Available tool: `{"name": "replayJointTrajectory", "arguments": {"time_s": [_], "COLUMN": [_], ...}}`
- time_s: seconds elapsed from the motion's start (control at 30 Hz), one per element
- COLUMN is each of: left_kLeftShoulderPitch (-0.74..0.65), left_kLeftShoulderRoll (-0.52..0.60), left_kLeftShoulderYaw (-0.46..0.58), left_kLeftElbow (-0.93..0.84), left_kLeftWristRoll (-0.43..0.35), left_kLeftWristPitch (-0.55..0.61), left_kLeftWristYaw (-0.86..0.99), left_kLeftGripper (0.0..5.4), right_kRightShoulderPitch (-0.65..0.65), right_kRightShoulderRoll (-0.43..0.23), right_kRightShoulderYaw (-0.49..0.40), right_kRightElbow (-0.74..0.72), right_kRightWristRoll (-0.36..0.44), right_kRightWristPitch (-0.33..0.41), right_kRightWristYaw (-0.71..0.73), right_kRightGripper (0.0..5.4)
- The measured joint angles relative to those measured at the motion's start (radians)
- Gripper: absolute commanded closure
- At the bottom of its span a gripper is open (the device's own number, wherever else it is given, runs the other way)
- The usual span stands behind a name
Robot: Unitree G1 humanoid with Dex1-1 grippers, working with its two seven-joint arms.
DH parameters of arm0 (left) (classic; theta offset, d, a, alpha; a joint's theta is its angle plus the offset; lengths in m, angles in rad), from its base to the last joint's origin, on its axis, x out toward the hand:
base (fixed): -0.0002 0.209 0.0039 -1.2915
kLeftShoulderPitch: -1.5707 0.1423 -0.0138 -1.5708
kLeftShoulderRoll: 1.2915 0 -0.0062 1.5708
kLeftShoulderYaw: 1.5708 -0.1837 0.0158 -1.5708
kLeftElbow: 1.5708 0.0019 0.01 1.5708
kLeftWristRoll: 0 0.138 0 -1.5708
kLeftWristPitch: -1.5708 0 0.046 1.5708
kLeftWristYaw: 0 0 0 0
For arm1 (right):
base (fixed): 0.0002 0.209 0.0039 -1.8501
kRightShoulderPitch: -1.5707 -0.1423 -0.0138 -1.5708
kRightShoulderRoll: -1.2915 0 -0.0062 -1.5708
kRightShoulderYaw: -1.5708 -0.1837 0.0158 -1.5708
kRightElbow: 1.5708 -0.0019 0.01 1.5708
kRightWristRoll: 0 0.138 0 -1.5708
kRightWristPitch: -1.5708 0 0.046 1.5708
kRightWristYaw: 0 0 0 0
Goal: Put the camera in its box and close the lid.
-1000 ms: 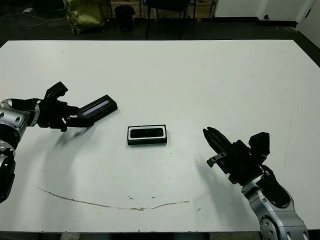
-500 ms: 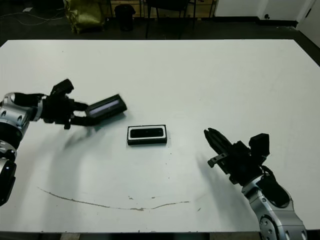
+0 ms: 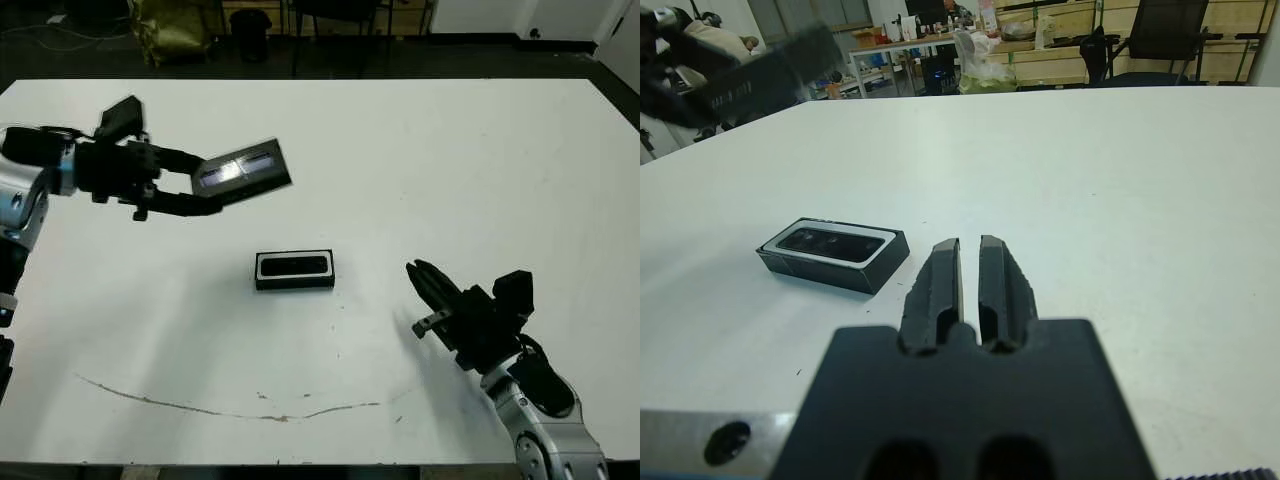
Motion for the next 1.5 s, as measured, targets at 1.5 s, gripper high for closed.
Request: {"name": "replayJointTrajectory", "arguments": {"time_s": [1.5], "left_kLeftShoulderPitch": [-0.108], "left_kLeftShoulderRoll": [-0.191], "left_kLeftShoulderYaw": [-0.168], "left_kLeftElbow": [0.335], "left_kLeftWristRoll": [0.104], "left_kLeftWristPitch": [-0.035], "left_kLeftWristYaw": [-0.025], "left_kLeftGripper": [3.01], "right_kRightShoulderPitch": [0.019], "right_kRightShoulderRoll": [0.013], "right_kRightShoulderYaw": [0.013], "right_kRightElbow": [-0.093], "right_kRightWristRoll": [0.009], "right_kRightWristPitch": [0.087], "right_kRightWristYaw": [-0.061], "right_kRightGripper": [5.40]}}
